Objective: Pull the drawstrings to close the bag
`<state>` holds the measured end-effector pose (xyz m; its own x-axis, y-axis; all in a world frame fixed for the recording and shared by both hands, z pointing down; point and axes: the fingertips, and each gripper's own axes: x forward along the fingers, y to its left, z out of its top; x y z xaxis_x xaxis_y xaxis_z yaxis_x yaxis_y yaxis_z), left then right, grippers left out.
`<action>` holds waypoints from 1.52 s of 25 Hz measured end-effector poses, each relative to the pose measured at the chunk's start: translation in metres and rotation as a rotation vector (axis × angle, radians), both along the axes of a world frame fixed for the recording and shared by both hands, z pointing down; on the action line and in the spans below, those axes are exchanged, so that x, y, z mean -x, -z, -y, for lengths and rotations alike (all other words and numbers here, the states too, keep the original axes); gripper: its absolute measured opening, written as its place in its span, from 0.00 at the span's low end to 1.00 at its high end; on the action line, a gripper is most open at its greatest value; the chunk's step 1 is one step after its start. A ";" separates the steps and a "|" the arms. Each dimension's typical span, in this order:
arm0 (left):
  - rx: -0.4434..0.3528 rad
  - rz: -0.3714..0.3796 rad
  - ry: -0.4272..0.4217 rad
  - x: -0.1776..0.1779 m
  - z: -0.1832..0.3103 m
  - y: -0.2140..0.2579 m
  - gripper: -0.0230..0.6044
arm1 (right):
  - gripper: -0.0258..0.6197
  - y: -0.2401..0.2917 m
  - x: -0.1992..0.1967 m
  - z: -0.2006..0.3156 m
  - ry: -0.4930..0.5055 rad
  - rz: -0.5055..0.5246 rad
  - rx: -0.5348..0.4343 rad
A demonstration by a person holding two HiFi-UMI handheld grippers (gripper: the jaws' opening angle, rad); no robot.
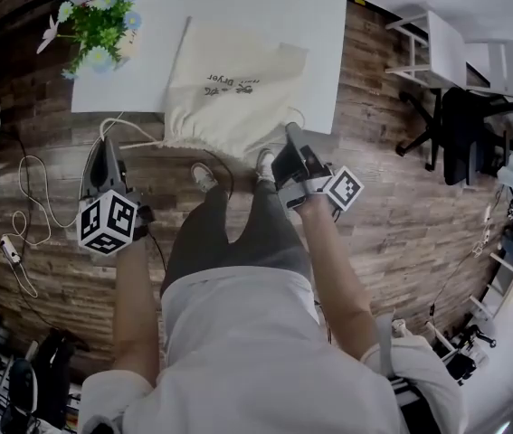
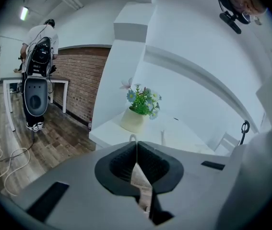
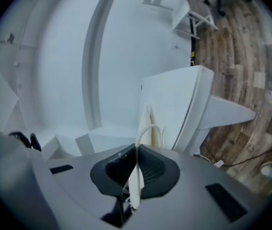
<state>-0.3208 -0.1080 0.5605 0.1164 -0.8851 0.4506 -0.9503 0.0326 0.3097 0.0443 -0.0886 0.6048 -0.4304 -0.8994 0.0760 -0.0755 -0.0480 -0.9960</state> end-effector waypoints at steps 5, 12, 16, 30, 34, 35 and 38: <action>-0.007 0.009 0.003 0.001 0.002 0.005 0.07 | 0.10 -0.014 -0.023 -0.004 -0.066 -0.161 0.093; 0.013 0.109 -0.019 -0.012 -0.001 0.012 0.07 | 0.10 -0.005 -0.052 0.005 0.131 -0.998 0.169; 0.000 -0.081 0.049 -0.009 0.000 0.026 0.07 | 0.10 0.027 -0.069 0.015 0.072 -1.073 0.120; -0.446 -0.320 0.086 0.007 0.033 0.229 0.06 | 0.10 0.237 -0.132 0.074 -0.273 -1.099 -0.229; -0.488 -0.405 0.115 0.013 0.034 0.240 0.06 | 0.10 0.260 -0.135 0.081 -0.271 -1.088 -0.274; -0.502 -0.456 0.120 0.014 0.034 0.243 0.06 | 0.10 0.260 -0.138 0.080 -0.272 -1.079 -0.270; -0.531 -0.642 0.179 0.021 0.033 0.247 0.06 | 0.10 0.254 -0.143 0.079 -0.278 -1.042 -0.248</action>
<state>-0.3418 -0.1408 0.3139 0.0453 -0.9898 -0.1348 -0.5794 -0.1360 0.8036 0.1872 -0.1672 0.3507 -0.0412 -0.9952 0.0885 -0.9003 -0.0015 -0.4352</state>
